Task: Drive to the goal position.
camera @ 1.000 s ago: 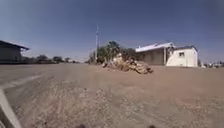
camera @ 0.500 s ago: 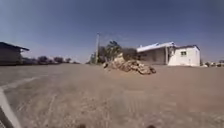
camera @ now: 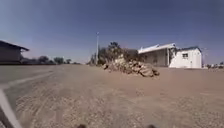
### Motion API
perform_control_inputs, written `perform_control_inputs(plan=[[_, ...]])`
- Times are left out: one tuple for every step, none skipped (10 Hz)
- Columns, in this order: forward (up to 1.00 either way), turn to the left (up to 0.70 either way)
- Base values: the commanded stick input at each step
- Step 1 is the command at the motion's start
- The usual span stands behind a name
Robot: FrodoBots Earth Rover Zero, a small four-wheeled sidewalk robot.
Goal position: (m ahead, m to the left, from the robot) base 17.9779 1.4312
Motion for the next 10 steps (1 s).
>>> perform_control_inputs(plan=[[0.70, 0.00], [0.70, 0.00], [0.70, 0.00], [0.70, 0.00], [0.70, 0.00], [0.70, 0.00], [0.70, 0.00], [0.70, 0.00], [0.70, 0.00], [0.70, 0.00]])
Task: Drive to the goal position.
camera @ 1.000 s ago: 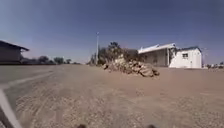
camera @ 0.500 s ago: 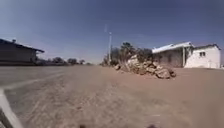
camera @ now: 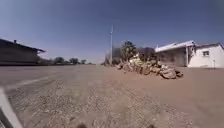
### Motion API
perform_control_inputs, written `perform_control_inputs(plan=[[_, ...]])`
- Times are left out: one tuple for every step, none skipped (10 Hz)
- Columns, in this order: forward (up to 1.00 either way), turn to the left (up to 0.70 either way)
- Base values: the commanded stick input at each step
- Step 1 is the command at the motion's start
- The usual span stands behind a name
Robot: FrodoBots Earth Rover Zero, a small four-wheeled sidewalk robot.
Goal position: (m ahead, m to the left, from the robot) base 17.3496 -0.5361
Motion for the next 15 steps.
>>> perform_control_inputs(plan=[[0.70, 0.00], [0.70, 0.00], [0.70, 0.00], [0.70, 0.00], [0.70, 0.00], [0.70, 0.00], [0.70, 0.00], [0.70, 0.00], [0.70, 0.29], [0.70, 0.31], [0.70, 0.34], [0.70, 0.04], [0.70, 0.02], [0.70, 0.00], [0.70, 0.00]])
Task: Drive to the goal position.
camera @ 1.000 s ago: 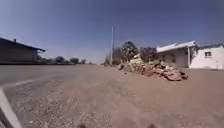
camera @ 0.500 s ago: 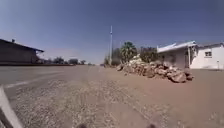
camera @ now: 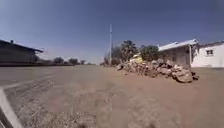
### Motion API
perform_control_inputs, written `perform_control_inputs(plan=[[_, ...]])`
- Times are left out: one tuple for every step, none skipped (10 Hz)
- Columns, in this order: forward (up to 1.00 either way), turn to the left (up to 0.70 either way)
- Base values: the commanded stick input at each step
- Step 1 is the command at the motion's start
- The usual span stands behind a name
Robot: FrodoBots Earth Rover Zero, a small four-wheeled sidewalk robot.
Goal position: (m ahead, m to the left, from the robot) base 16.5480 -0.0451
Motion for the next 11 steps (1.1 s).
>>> perform_control_inputs(plan=[[0.70, 0.00], [0.70, 0.00], [0.70, 0.00], [0.70, 0.00], [0.70, 0.00], [0.70, 0.00], [0.70, 0.00], [0.70, 0.00], [0.70, 0.00], [0.70, 0.00], [0.70, 0.00]])
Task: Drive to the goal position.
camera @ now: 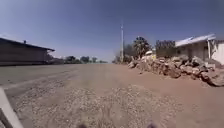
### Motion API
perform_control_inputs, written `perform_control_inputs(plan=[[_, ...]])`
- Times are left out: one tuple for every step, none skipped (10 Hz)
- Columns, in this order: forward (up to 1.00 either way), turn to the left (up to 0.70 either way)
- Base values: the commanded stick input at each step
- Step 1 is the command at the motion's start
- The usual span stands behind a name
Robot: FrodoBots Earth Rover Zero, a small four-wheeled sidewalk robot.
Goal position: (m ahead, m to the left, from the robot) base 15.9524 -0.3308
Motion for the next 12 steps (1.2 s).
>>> perform_control_inputs(plan=[[0.70, 0.00], [0.70, 0.00], [0.70, 0.00], [0.70, 0.00], [0.70, 0.00], [0.70, 0.00], [0.70, 0.00], [0.70, 0.00], [0.70, 0.00], [0.70, 0.07], [0.70, 0.24], [0.70, 0.35]])
